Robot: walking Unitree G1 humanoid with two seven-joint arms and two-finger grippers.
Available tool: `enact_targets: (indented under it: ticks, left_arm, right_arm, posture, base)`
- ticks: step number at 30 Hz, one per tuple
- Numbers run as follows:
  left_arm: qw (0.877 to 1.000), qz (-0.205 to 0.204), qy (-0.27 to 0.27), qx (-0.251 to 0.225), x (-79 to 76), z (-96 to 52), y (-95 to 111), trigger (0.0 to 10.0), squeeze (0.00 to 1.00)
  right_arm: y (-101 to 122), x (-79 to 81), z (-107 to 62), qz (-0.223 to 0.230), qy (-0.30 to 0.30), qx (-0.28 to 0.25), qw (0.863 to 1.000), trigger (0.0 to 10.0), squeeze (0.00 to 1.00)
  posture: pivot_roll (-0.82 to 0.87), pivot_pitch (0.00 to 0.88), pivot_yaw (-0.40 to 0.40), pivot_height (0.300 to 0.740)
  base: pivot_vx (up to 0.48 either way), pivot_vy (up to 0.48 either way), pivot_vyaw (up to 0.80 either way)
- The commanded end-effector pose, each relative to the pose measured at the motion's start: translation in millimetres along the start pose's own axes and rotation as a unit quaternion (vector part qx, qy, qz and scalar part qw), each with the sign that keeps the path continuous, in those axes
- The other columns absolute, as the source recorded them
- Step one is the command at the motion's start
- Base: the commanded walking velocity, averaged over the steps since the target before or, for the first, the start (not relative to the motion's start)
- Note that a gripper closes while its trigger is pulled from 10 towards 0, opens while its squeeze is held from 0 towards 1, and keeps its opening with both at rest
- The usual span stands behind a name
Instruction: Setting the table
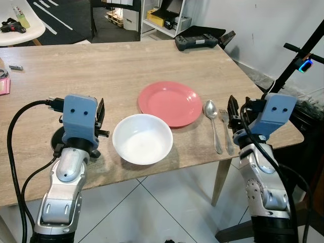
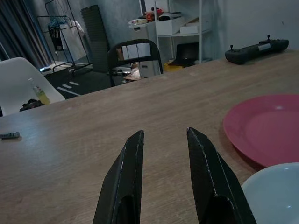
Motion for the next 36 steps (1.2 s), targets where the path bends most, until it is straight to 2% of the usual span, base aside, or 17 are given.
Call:
enact_targets:
  ticks: [1, 12, 22, 27, 36]
  left_arm:
    - [1.000, -0.003, -0.008, 0.011, -3.5, -2.2, -5, 10.0, 0.00]
    - [1.000, 0.011, -0.022, 0.002, -5.6, 2.2, 0, 10.0, 0.00]
    - [0.999, 0.025, -0.023, 0.001, 1.8, 2.3, -1, 10.0, 0.00]
    - [0.999, 0.026, -0.028, 0.002, -0.3, 1.9, -1, 10.0, 0.00]
    - [0.996, 0.040, -0.073, -0.009, -8.9, 0.9, 3, 10.0, 0.00]
  right_arm:
    - [-2, -5.5, -2.8, -0.002, -0.009, 0.002, 1.000, 10.0, 0.00]
    - [0, -6.0, 0.8, -0.001, -0.011, -0.003, 1.000, 10.0, 0.00]
    - [1, -0.9, 8.6, 0.000, 0.001, -0.006, 1.000, 10.0, 0.00]
    - [1, -0.4, 10.6, 0.000, 0.002, -0.006, 1.000, 10.0, 0.00]
    - [0, 1.2, 14.7, 0.001, 0.009, -0.007, 1.000, 10.0, 0.00]
  posture:
    - [0.06, 0.097, -0.005, 0.740]
    - [0.09, 0.090, 0.000, 0.740]
    - [0.10, 0.081, -0.021, 0.740]
    - [0.11, 0.080, -0.027, 0.740]
    - [0.12, 0.067, -0.035, 0.740]
  base:
    - [0.000, 0.000, 0.00]
    - [0.000, 0.000, 0.00]
    - [0.000, 0.000, 0.00]
    - [0.000, 0.000, 0.00]
    - [0.000, 0.000, 0.00]
Point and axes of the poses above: a point about 5 cm out from each wrist's last joint towards the gripper, its own z axis pointing out of the wrist towards the gripper, its own y axis along the axis of the wrist's last joint, x = y × z, the point moved 4 cm from there along z, pointing out of the wrist towards the gripper, and after that the axes turned 15 degrees about z, right-handed, at the moved point
